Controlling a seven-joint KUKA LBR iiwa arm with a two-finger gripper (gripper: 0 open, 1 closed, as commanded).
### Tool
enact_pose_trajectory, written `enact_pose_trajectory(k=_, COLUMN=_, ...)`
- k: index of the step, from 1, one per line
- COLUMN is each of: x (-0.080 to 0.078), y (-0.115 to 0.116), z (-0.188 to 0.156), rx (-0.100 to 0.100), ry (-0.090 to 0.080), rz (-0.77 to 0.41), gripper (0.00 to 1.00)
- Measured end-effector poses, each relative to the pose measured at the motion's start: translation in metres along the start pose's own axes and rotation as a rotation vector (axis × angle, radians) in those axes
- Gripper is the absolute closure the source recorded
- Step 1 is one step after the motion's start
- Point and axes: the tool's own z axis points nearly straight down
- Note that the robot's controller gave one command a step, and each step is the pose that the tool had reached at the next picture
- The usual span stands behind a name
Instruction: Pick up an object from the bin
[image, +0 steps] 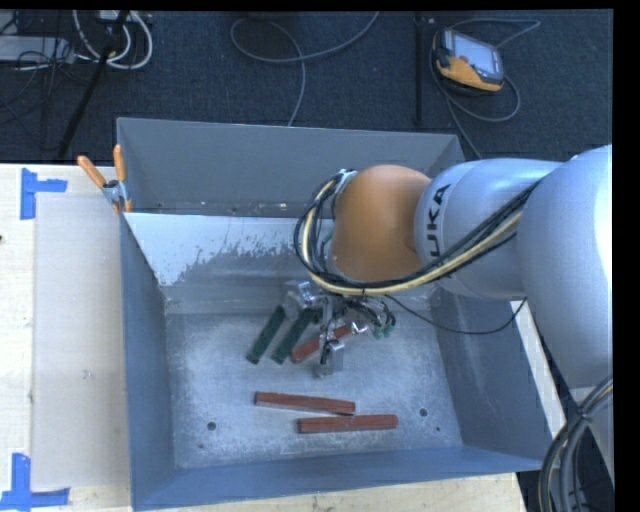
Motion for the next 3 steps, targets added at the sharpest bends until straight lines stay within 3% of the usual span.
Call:
enact_pose_trajectory(k=1, x=-0.003, y=0.001, z=-0.004, rx=0.001, ry=-0.009, rz=0.000, gripper=1.00)
enact_pose_trajectory(k=2, x=-0.009, y=0.036, z=-0.109, rx=0.000, ry=-0.006, rz=-0.075, gripper=1.00)
enact_pose_trajectory(k=3, x=-0.003, y=0.045, z=-0.154, rx=0.000, ry=-0.004, rz=-0.081, gripper=1.00)
